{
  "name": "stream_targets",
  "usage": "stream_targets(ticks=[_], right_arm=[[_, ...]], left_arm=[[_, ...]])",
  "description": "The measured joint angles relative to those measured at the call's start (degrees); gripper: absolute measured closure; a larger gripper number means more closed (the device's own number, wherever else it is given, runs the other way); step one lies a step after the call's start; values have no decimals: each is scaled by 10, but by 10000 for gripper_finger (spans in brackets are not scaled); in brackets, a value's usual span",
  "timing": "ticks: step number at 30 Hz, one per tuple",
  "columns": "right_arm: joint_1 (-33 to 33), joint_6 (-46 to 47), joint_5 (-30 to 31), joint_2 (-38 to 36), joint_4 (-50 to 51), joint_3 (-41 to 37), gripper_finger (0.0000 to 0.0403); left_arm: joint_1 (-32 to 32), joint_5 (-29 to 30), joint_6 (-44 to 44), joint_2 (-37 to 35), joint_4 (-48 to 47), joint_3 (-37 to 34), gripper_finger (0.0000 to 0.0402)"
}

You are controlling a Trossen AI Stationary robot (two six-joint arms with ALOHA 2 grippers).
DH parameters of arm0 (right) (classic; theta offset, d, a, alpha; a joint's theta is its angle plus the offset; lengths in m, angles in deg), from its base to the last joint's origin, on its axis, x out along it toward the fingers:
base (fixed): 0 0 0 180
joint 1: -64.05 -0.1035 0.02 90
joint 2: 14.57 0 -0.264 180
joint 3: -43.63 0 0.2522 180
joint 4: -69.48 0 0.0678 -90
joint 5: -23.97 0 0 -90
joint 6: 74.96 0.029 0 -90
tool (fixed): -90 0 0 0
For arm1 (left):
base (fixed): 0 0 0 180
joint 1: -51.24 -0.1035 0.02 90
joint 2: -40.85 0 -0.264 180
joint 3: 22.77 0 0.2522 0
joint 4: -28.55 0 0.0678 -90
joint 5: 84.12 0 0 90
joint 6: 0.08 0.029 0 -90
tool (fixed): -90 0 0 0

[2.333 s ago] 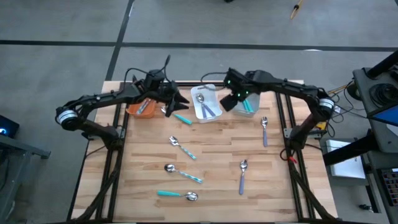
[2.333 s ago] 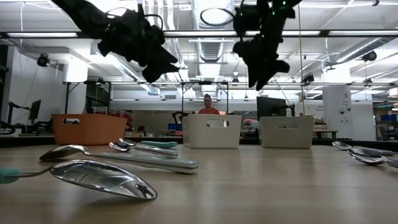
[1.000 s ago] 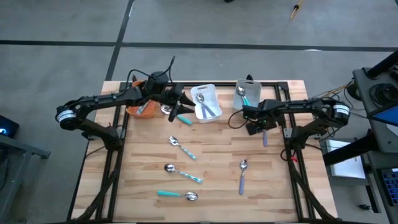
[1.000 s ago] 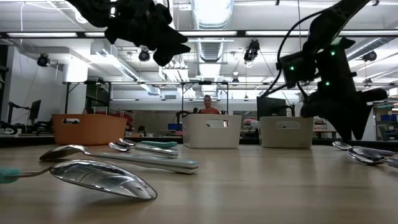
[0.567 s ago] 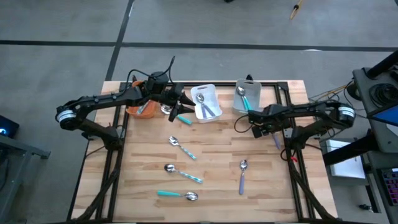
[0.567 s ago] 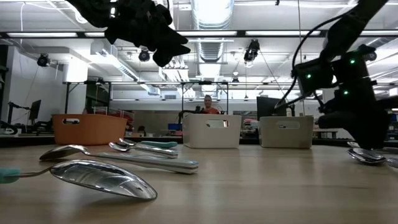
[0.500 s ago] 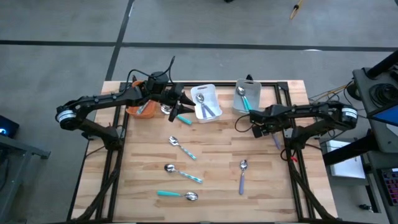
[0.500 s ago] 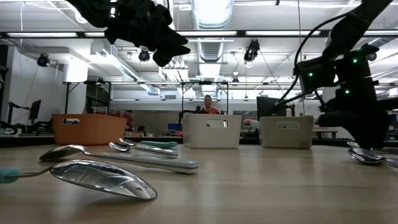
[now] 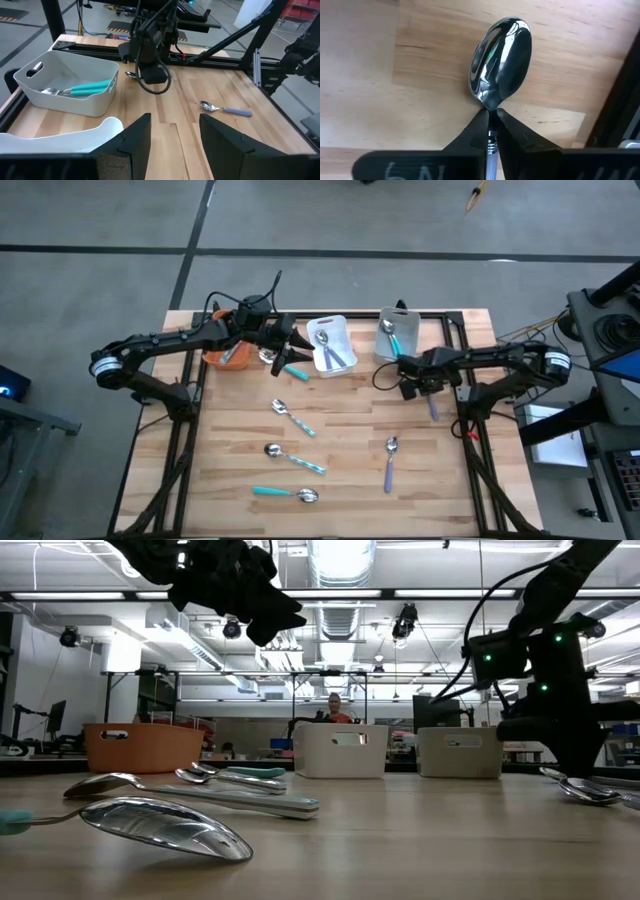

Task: Sort silverware by color (type)
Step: Put the purple spoon into the white bin

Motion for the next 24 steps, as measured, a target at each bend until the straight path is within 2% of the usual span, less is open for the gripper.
stream_targets(ticks=[11, 15, 24], right_arm=[[-7, -8, -35, -111, 27, 40, 390], [-30, -44, -59, -144, 21, 50, 390], [-49, -78, -124, -160, -139, 94, 391]], left_arm=[[0, 0, 1, 0, 0, 0, 253], [0, 0, 4, 0, 2, 0, 253], [-2, 1, -2, 1, 9, 4, 253]])
